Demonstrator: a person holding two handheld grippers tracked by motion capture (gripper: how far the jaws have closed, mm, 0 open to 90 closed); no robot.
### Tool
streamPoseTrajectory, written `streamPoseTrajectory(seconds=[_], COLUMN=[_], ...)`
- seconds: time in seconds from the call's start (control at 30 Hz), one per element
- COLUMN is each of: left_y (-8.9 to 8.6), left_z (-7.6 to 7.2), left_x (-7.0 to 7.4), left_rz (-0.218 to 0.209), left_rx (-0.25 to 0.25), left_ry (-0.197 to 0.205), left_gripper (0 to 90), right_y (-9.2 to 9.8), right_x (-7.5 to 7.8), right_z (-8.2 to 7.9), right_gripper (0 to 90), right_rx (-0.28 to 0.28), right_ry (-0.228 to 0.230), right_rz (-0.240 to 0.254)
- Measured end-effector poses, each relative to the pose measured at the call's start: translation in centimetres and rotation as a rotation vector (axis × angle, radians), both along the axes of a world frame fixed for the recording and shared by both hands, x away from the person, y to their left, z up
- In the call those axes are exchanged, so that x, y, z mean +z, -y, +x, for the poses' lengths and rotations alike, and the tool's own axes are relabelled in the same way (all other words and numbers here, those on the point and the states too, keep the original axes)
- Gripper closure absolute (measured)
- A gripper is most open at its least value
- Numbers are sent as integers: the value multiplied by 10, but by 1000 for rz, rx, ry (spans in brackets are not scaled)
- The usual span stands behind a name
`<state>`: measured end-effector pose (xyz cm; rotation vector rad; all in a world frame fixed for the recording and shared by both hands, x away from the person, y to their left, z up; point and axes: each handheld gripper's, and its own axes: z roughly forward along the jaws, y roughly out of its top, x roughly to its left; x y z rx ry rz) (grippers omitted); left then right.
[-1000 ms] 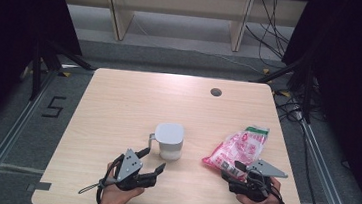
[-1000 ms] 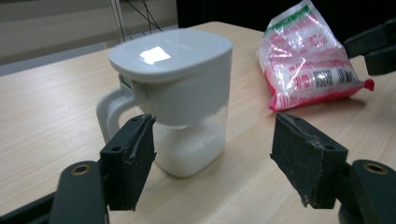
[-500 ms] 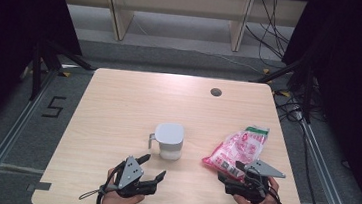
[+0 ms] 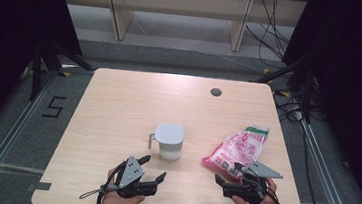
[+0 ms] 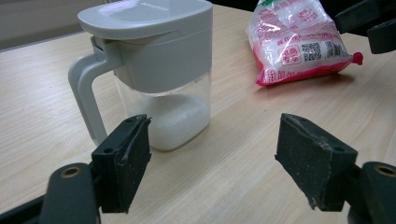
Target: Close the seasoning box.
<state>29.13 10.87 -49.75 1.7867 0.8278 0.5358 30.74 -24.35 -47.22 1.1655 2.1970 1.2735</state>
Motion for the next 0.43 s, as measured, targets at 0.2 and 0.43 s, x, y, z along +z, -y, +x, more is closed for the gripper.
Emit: streamPoseTrajectory(seconds=[0.2, 0.43], left_y=[0, -2], left_z=[0, 2], left_x=[0, -1], left_rz=[7, 3], left_rx=[10, 15], left_ry=[-8, -19], left_gripper=[251, 251], right_y=[-2, -2], right_x=[-1, -2], right_z=[0, 0], right_gripper=[175, 179], right_rx=[10, 4], right_ry=[-11, -8], right_rz=[19, 17])
